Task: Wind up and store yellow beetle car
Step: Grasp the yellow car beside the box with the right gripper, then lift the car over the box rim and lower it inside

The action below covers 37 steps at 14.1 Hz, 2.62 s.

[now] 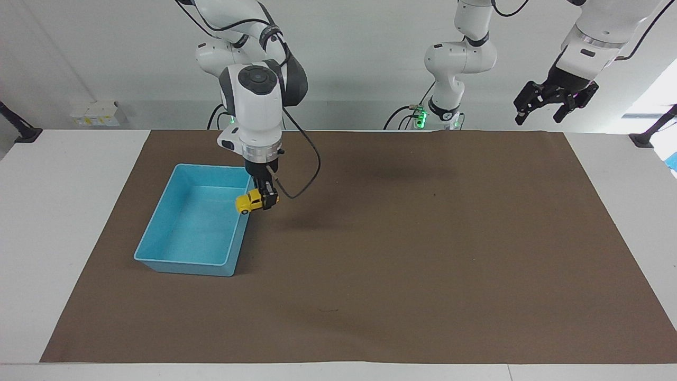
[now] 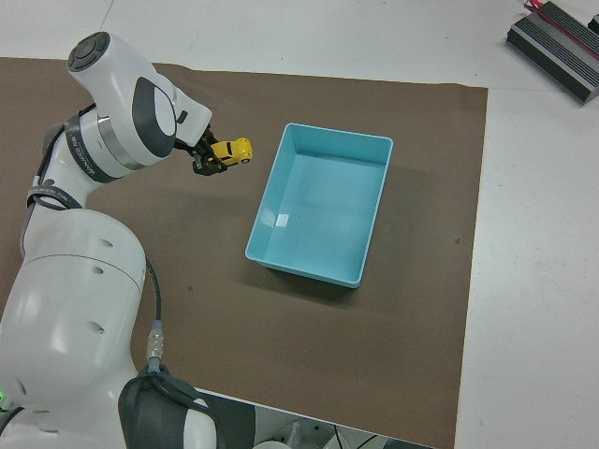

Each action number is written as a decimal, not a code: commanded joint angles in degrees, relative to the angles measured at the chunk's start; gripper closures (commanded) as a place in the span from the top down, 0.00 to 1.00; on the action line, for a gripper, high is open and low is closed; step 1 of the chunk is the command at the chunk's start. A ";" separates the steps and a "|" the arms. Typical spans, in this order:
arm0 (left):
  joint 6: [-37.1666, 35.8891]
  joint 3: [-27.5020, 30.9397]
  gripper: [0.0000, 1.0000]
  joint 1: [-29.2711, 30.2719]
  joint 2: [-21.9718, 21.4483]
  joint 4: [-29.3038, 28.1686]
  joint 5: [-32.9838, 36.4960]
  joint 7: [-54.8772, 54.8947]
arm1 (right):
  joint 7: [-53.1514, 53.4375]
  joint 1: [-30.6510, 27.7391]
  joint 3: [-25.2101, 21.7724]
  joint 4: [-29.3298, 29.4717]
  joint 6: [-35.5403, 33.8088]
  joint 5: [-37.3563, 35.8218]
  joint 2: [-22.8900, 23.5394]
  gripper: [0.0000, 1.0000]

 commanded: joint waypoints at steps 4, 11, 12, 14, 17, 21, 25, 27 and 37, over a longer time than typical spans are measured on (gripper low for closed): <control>0.26 -0.10 1.00 0.47 -2.21 -2.48 -1.47 0.66 | -24.79 -6.83 0.13 0.33 -1.96 5.75 -2.75 0.00; -0.44 -0.10 1.00 0.47 -2.30 -2.48 -1.39 0.66 | -47.47 -9.03 -0.04 -0.55 -8.03 6.01 -4.59 0.00; -0.53 -0.10 1.00 0.38 -2.30 -2.48 -1.39 0.75 | -50.03 -10.17 0.04 -1.94 -8.04 6.10 -5.29 0.00; -0.62 -0.10 1.00 0.29 -2.47 -2.48 -1.39 0.75 | -57.05 -11.58 0.05 -4.32 -6.99 6.10 -6.53 0.00; -0.62 -0.10 1.00 0.29 -2.56 -2.48 -1.39 0.66 | -68.57 -15.09 -0.04 -5.64 -6.20 8.72 -6.88 0.00; -0.62 -0.18 1.00 0.20 -2.47 -2.48 -1.39 0.66 | -78.61 -17.30 -0.13 -15.21 2.67 8.91 -10.04 0.00; -0.62 -0.18 1.00 0.20 -2.47 -2.48 -1.39 0.83 | -84.58 -19.50 -0.04 -21.10 10.05 11.10 -10.31 0.00; -0.62 -0.18 1.00 0.20 -2.56 -2.56 -1.39 0.75 | -86.61 -19.59 -0.13 -23.30 12.34 11.37 -10.40 0.00; -0.63 -0.18 1.00 -0.24 -2.04 -3.00 -0.68 1.10 | -88.73 -20.99 -0.13 -32.27 31.41 11.46 -3.64 0.00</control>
